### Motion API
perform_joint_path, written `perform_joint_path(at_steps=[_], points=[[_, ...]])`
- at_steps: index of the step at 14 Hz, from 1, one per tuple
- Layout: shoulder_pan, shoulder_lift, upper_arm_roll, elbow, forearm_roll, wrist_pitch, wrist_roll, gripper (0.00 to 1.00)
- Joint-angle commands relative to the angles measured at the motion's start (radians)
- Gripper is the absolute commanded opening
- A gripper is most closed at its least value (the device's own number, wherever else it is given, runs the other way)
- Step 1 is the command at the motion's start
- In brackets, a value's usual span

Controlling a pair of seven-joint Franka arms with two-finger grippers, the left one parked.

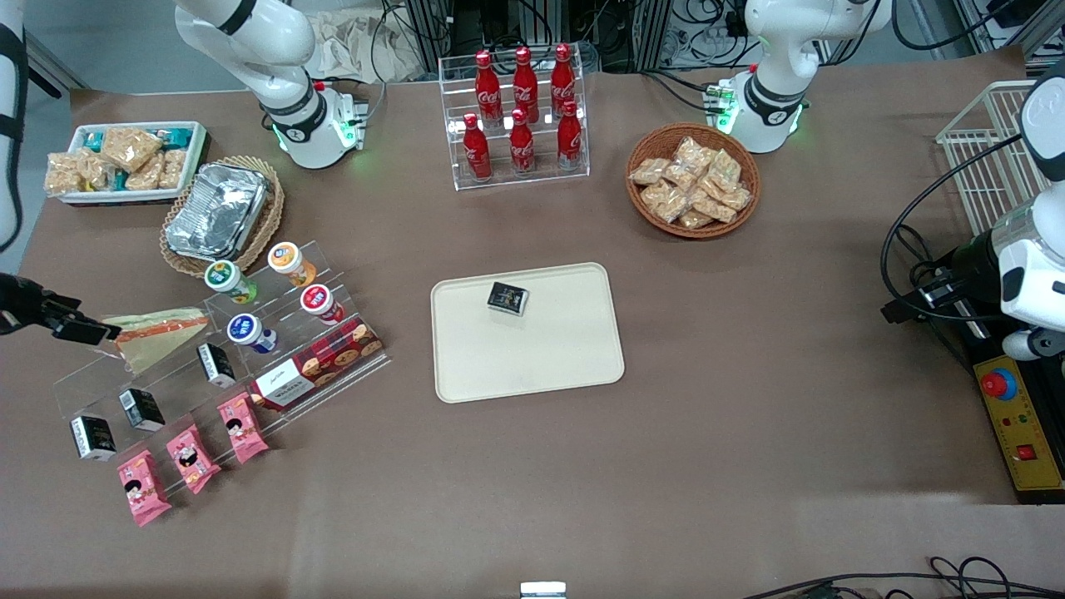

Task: Place sandwich on tray
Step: 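Close the right gripper on the wrapped triangular sandwich and lift it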

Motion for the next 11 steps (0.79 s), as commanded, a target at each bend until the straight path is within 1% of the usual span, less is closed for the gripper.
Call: perform_joint_path(at_steps=[1,4,8,11], points=[[0.001,-0.022,0.002,-0.055,0.015,0.058,0.041,1.00],[0.000,-0.019,0.001,-0.106,0.013,0.090,0.061,1.00],[0.000,0.041,0.002,-0.098,0.013,0.137,0.076,0.99],[0.004,0.052,0.003,-0.095,0.012,0.145,0.079,0.96]])
